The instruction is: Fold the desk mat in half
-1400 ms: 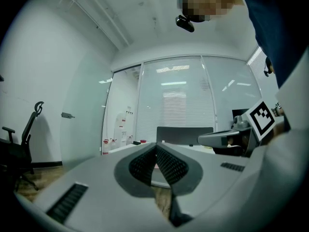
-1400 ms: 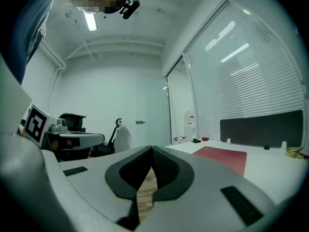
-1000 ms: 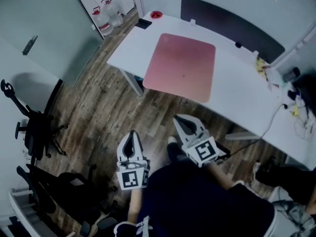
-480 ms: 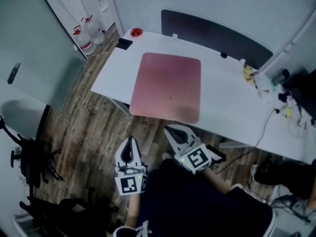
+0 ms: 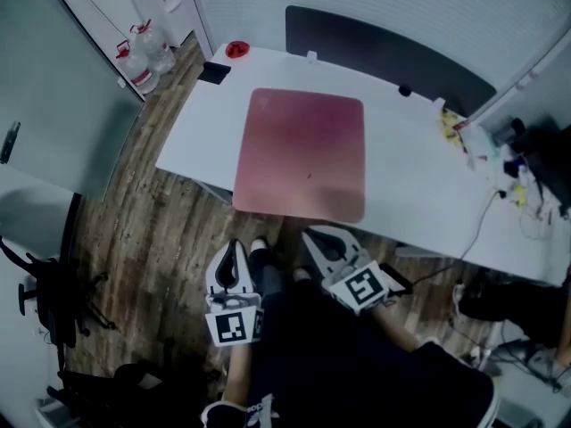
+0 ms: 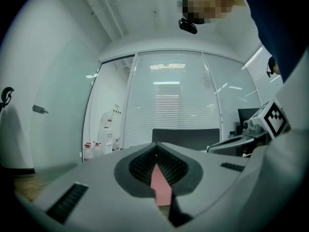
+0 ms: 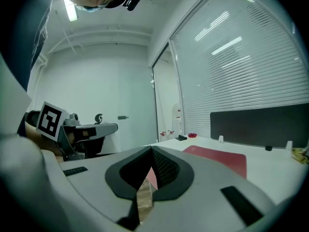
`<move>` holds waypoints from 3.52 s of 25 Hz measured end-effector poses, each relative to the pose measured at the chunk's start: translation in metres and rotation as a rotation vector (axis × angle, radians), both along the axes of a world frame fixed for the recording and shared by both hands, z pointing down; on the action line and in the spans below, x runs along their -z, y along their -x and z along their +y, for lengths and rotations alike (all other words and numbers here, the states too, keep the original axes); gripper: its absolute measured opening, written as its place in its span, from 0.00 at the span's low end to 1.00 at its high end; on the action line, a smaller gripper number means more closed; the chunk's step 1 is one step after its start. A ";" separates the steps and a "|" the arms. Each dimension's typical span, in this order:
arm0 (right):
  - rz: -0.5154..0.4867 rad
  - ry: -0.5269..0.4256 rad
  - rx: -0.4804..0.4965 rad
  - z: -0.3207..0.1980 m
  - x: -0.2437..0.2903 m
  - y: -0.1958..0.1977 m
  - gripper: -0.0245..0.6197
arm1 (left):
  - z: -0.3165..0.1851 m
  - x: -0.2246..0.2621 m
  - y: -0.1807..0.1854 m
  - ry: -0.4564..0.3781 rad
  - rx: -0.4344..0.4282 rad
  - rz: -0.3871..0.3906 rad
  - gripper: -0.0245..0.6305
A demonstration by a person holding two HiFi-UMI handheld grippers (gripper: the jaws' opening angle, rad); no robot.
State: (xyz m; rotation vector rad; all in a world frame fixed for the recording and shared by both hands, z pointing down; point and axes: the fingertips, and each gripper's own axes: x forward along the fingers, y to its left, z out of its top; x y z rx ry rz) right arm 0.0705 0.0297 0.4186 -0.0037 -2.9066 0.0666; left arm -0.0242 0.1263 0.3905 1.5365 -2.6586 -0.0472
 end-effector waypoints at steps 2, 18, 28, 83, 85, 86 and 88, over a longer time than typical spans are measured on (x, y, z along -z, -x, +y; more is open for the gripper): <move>-0.010 0.013 -0.015 -0.002 0.002 0.015 0.04 | -0.003 -0.002 0.019 0.006 -0.019 0.009 0.04; 0.020 0.038 -0.182 -0.008 0.001 0.133 0.04 | -0.030 -0.006 0.142 0.073 -0.280 0.010 0.04; -0.043 -0.003 -0.310 -0.006 0.013 0.153 0.04 | -0.047 -0.001 0.150 0.048 -0.403 0.008 0.04; 0.453 -0.250 -0.035 0.036 -0.199 0.221 0.32 | -0.042 -0.098 0.214 0.298 -0.277 0.179 0.04; 0.490 -0.300 -0.011 0.041 -0.211 0.220 0.33 | -0.038 -0.103 0.215 0.303 -0.269 0.198 0.04; 0.505 -0.327 -0.001 0.043 -0.215 0.220 0.33 | -0.036 -0.106 0.216 0.309 -0.266 0.206 0.04; 0.534 -0.392 0.019 0.044 -0.223 0.220 0.34 | -0.033 -0.112 0.217 0.325 -0.262 0.221 0.04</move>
